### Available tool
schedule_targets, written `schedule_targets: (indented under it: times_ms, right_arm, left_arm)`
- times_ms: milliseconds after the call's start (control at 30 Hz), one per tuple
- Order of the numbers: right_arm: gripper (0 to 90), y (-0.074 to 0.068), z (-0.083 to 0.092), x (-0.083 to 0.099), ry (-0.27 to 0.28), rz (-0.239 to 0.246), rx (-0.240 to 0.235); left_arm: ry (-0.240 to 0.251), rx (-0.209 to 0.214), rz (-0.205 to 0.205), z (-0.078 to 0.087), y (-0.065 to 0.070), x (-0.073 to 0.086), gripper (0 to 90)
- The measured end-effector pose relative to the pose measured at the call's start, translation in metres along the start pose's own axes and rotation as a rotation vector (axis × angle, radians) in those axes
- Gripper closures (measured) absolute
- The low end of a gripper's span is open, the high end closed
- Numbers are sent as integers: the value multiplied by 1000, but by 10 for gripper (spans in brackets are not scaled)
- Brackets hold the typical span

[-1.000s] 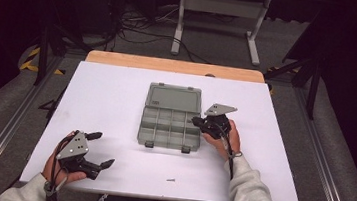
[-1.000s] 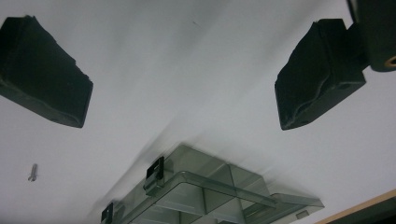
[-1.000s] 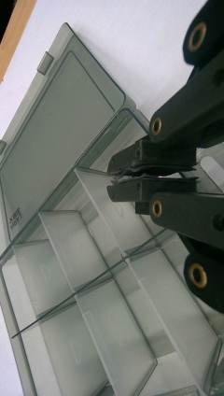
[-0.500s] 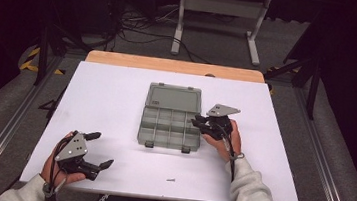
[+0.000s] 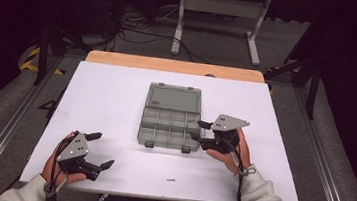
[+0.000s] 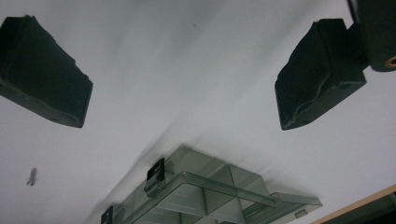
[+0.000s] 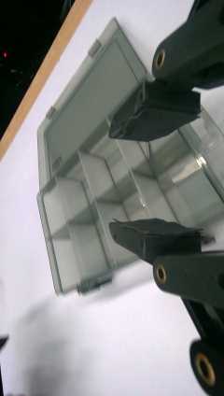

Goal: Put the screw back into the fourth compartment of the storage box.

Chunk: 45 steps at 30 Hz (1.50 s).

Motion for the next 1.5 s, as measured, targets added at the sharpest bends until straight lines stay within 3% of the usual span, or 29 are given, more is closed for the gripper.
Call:
schedule_targets:
  times_ms: [267,600,667,800,1067,1233,1400,1500]
  right_arm:
    - [271,-33,6,9,-22,20,-47]
    - [270,-75,-10,27,-114,68,-183]
    - [311,-82,-20,33,-144,72,-227]
    - [350,-89,-33,41,-187,78,-267]
    - [462,-92,-39,45,-193,83,-286]
    - [683,-95,-38,44,-189,101,-313]
    - [845,-96,-39,43,-190,106,-331]
    - [883,-97,-39,43,-193,112,-340]
  left_arm:
    - [0,0,-3,0,1,-1,46]
    - [-5,3,-5,-2,2,-1,46]
    - [-5,6,-7,-2,2,-1,46]
    - [-5,4,-9,-2,2,-2,46]
    - [-8,5,-9,-2,2,-1,45]
    - [-10,6,-11,-3,2,-1,45]
    - [-10,7,-10,-3,2,-1,46]
    - [-11,7,-12,-3,2,-1,46]
Point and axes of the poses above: each handheld gripper's, and its own axes: z roughly backward along the jaws, x roughly out of its underside, y roughly to its right, the point moved 2 cm from there along -z, roughly forward along the jaws, and after that the axes turned 2 degrees about -x, right-handed, at the moved point
